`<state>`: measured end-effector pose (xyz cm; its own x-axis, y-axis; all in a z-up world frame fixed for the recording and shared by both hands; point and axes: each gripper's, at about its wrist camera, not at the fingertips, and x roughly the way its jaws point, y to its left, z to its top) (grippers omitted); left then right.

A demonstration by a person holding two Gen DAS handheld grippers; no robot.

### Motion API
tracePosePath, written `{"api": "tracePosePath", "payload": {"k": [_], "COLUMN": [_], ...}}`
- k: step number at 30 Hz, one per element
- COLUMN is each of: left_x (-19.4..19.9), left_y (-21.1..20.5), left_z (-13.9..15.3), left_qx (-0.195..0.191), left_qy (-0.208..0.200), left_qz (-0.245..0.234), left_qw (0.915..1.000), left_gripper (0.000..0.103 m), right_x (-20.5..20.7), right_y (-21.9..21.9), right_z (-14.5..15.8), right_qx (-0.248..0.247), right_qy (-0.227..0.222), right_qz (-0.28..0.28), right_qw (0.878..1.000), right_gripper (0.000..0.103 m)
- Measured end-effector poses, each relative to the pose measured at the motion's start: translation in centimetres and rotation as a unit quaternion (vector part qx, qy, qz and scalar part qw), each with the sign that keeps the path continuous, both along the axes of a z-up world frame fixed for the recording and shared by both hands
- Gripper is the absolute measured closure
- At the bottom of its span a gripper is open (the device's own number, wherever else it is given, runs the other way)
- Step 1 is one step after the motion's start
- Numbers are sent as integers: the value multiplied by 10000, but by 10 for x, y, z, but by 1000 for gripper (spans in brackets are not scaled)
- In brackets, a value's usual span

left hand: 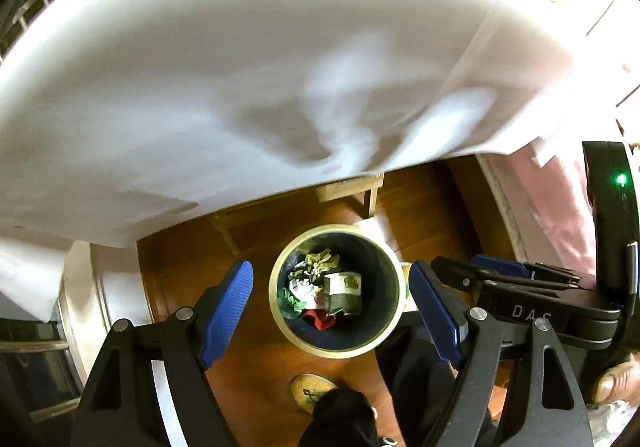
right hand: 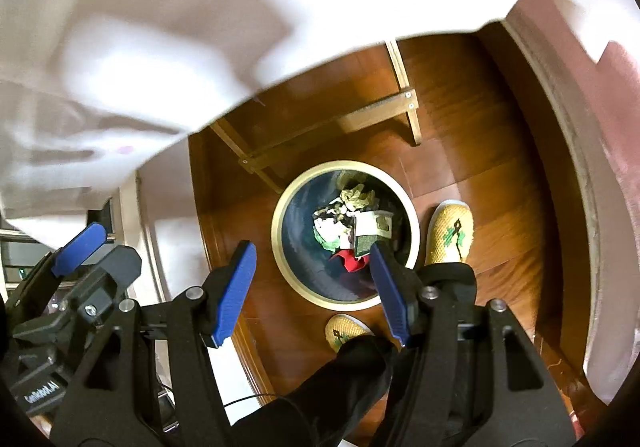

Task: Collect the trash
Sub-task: 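Raise both open tools back over the table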

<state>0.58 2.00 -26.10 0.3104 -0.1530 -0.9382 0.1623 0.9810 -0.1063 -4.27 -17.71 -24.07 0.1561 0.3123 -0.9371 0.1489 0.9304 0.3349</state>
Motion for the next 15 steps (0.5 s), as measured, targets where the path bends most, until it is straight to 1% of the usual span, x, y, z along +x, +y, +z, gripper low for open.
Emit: {"api": "tracePosePath", "payload": {"k": [5,7,11,15], "left_x": [-5,-4,3,12], "left_y": [13,16,20,25], "left_z": [46,66,108,153], "left_qx": [-128,-161,-88,-8], "left_qy": [-140,-195,-365,-655], "left_qz": [203,267,344,453], "left_qw": [9996,9993,9987,9968], "left_gripper": [21,18,18,18], "right_x": [0,3,12,26], "right_y": [5,6,9,11], "right_z": [50,67,110,153], "right_qx": [9,1,41,83], "right_qy": [-225,-330,-613,-913], "right_qz": [109,154,205,273], "right_qw": [9997,9993,9979,9954], "right_gripper": [47,47,47,47]}}
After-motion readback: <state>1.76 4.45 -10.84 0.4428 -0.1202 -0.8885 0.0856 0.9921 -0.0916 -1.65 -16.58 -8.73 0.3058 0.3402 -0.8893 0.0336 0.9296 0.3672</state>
